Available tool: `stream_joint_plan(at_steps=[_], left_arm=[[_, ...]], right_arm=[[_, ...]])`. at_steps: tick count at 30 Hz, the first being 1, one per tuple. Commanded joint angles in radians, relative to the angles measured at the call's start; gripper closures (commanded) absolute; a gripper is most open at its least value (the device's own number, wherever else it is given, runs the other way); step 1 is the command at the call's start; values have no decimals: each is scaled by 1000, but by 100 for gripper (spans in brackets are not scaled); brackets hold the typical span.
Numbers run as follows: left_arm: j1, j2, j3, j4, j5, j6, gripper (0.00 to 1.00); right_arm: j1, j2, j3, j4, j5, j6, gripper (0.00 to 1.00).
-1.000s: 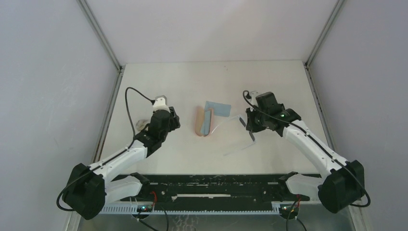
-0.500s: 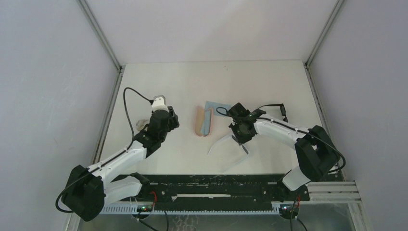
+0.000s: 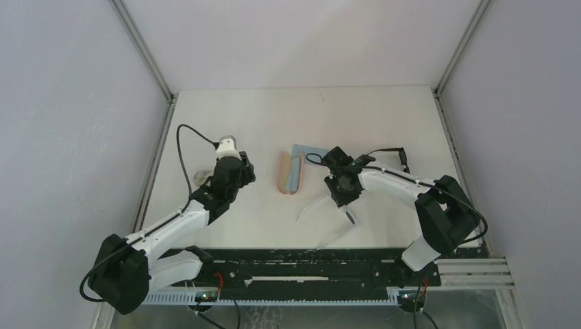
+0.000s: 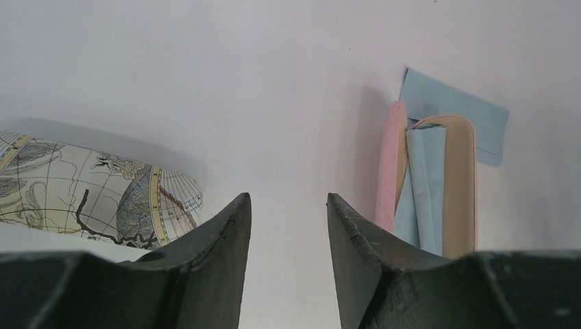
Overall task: Organize the sunglasses
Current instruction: Place the sunglasses at the center of the board, then pick up the sunglasses from the center of the board.
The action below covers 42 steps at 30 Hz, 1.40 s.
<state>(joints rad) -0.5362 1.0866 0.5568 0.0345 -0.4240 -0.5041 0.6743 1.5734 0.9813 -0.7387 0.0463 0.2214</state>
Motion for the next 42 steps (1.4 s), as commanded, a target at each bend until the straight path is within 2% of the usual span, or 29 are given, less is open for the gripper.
stream_joint_plan(at_steps=[1,10,18,26,32,36,42], left_arm=[[2,0,-4,16,-4,11,50],[2,8,-1,16,2,12,50],[2,14,0,16,5,15,50],[1,16,1,17,8,14,50],[2,12,0,17,7,15,50],[2,5,0,13,8,15,51],[1,-60,-4,-26,4,2,51]], right_arm=[[-12,-25,49,-24,-16,-29,72],[-20,-11,49,-69,-55,-42,75],[-37,11,49,-48,-43,-38,84],[-45,30,49,-32,-43,-37,85],[-46,37,49,-28,-47,-40,95],[-46,10,49,-31,-21,-37,100],[-25,-100,47,-42,28,-62,100]])
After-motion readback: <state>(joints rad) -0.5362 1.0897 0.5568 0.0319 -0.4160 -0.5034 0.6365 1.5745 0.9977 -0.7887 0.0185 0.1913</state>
